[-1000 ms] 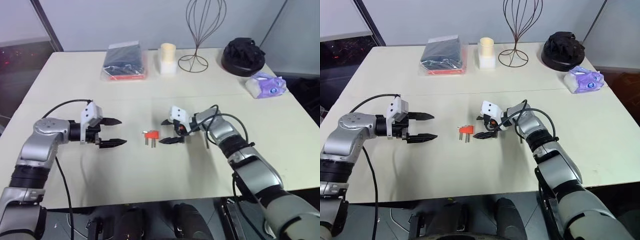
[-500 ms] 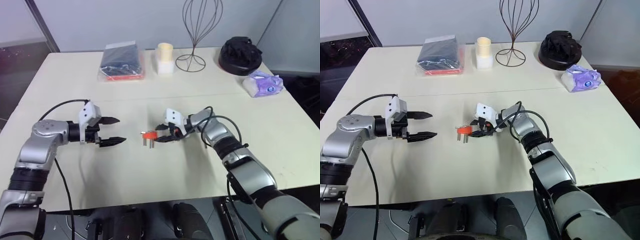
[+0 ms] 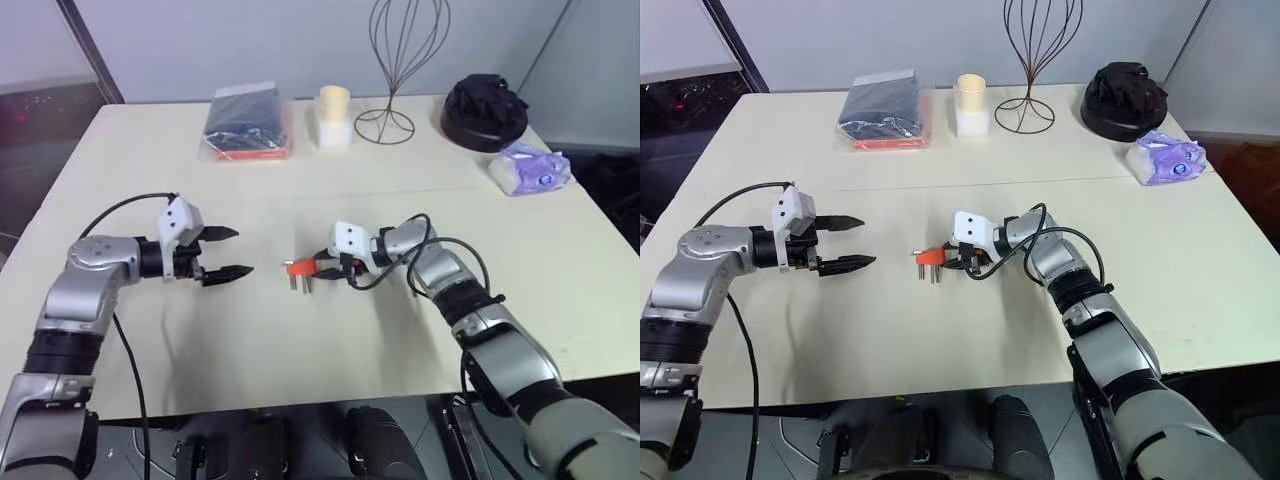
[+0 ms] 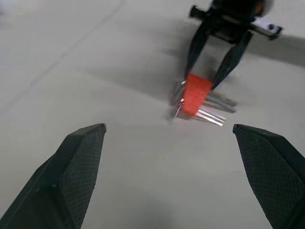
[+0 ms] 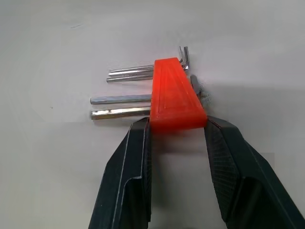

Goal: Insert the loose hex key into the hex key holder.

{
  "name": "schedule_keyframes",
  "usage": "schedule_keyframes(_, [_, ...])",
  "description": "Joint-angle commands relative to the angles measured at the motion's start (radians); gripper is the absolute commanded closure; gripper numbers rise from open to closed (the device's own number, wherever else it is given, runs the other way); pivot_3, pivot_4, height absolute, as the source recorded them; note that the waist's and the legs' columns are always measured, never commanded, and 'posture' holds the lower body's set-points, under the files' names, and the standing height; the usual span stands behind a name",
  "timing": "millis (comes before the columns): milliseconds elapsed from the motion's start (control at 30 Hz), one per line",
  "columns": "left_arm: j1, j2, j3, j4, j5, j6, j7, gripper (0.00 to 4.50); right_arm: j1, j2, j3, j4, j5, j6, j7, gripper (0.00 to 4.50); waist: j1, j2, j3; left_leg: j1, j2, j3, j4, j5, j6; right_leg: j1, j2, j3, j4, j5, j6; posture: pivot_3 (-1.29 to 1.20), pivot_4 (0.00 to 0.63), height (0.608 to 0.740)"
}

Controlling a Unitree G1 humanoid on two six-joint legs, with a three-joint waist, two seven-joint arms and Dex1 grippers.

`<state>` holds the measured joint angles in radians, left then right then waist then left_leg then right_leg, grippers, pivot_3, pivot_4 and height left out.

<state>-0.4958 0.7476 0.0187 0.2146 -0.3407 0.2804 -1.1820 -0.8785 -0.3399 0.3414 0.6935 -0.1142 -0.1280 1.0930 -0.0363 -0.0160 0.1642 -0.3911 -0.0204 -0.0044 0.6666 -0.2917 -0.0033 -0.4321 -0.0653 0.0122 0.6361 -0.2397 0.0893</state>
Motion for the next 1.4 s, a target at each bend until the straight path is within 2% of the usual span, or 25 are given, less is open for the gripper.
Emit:
schedule_keyframes(33, [-0.047,-0.01,0.048,0.042,-0.017,-0.009,0.023,0.0,-0.046,-0.046,-0.065,-0.127,-0.022,-0.101,-0.117,3.45,0.0,0.0,0.0,0.0,0.0,0.0,0.0,0.0,0.0,0.0,0.0,0.0,0.0,0.0,0.0,0.0,0.15,0.74])
schedule_keyframes(167, [-0.144,-0.073,0.098,0.097,-0.11,0.103,0.062,0.0,-0.058,-0.119,-0.024,-0.184,-0.16,-0.29,-0.244,3.45,0.002,0.0,0.0,-0.002,0.0,0.0,0.0,0.0,0.0,-0.002,0.001,0.0,0.001,0.0,0.0,0.0,0.15,0.74])
schedule_keyframes(300, [-0.266,-0.153,0.115,0.174,-0.146,0.148,0.091,0.0,-0.085,-0.142,0.006,-0.17,-0.282,-0.426,-0.387,3.45,0.002,-0.001,0.0,-0.002,0.0,0.0,0.0,0.0,0.0,-0.001,0.002,-0.001,0.001,0.0,0.0,0.0,0.15,0.74])
schedule_keyframes(467, [-0.365,-0.218,0.116,0.248,-0.176,0.188,0.068,0.0,-0.137,-0.143,0.024,-0.141,-0.383,-0.512,-0.542,3.45,-0.006,-0.001,0.0,-0.002,-0.001,0.002,0.0,0.001,-0.001,-0.002,0.003,-0.001,0.003,0.0,0.0,0.0,0.15,0.74])
schedule_keyframes(600, [-0.413,-0.242,0.099,0.303,-0.179,0.217,0.015,0.0,-0.165,-0.144,0.033,-0.114,-0.423,-0.536,-0.605,3.45,-0.008,-0.001,0.0,-0.001,-0.001,0.002,0.0,0.003,-0.005,-0.003,0.003,-0.001,0.008,0.0,0.0,0.0,0.15,0.74])
schedule_keyframes(767, [-0.439,-0.253,0.084,0.399,-0.149,0.172,-0.033,0.0,-0.184,-0.146,0.028,-0.1,-0.439,-0.541,-0.65,3.45,-0.007,-0.001,0.0,-0.001,-0.001,0.002,0.0,0.003,-0.004,-0.004,0.003,-0.001,0.009,0.0,0.0,0.0,0.15,0.74])
schedule_keyframes(1400, [-0.577,-0.358,0.087,0.661,-0.056,0.002,-0.086,0.0,-0.194,-0.13,0.017,-0.116,-0.408,-0.508,-0.652,3.45,-0.006,-0.001,0.0,-0.001,-0.001,0.002,0.001,0.002,-0.003,-0.004,0.004,-0.001,0.009,0.0,0.0,0.0,0.15,0.74])
